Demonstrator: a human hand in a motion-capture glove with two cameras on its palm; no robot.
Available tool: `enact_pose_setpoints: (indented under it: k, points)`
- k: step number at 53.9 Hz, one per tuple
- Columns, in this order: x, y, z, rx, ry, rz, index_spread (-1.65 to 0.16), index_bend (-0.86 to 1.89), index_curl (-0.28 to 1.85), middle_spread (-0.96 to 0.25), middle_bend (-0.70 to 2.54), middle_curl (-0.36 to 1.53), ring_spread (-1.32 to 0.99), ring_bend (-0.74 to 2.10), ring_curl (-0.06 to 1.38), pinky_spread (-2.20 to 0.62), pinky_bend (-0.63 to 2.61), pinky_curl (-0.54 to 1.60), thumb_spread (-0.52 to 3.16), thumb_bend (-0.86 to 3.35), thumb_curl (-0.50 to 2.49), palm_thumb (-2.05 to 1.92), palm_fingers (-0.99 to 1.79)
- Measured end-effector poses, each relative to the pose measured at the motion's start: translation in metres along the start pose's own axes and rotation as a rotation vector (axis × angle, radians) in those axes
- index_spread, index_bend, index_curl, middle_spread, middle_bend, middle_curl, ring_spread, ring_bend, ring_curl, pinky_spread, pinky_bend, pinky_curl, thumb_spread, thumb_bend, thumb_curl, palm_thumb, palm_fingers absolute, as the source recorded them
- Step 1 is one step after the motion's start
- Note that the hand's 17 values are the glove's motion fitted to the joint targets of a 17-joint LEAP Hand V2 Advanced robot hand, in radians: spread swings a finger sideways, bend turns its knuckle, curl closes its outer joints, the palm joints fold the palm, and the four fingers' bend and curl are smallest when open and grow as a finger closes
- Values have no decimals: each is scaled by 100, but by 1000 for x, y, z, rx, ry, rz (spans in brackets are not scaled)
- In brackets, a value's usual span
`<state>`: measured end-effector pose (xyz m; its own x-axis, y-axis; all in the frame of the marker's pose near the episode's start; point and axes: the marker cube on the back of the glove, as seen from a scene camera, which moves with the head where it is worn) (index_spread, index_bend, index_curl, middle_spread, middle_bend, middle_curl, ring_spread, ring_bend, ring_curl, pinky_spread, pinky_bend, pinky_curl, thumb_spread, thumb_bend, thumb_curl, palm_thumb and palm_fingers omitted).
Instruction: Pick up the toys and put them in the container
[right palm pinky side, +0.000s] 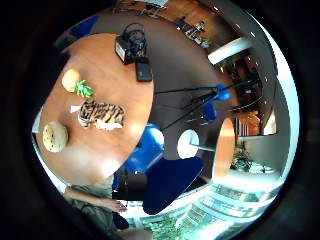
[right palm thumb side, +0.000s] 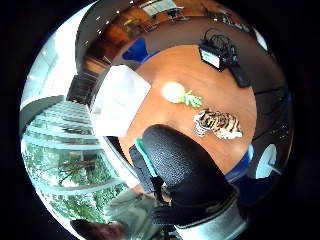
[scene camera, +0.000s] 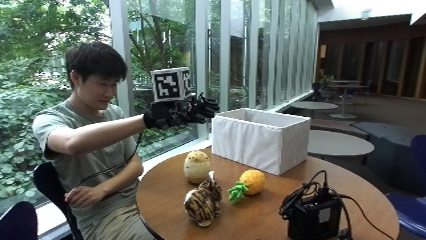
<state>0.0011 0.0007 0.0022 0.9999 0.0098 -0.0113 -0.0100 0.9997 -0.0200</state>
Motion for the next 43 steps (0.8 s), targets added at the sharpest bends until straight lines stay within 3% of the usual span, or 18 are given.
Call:
enact_pose_setpoints:
  k: [13,27,43]
  points:
    - [-7,4,-9,-78,53,16,-15,3,3,-1,12,9,-6,27,12,-4,65,23,96,-7,5,-10,-32]
    - [-29,15,-27,9,73,-29,-17,4,6,-1,14,15,-7,28,19,-4,64,27,111,-7,10,-10,-26]
    - [-35,18,-19,-26,88,-11,-19,4,8,-2,13,19,-9,34,25,-4,66,31,117,-6,13,-9,-25]
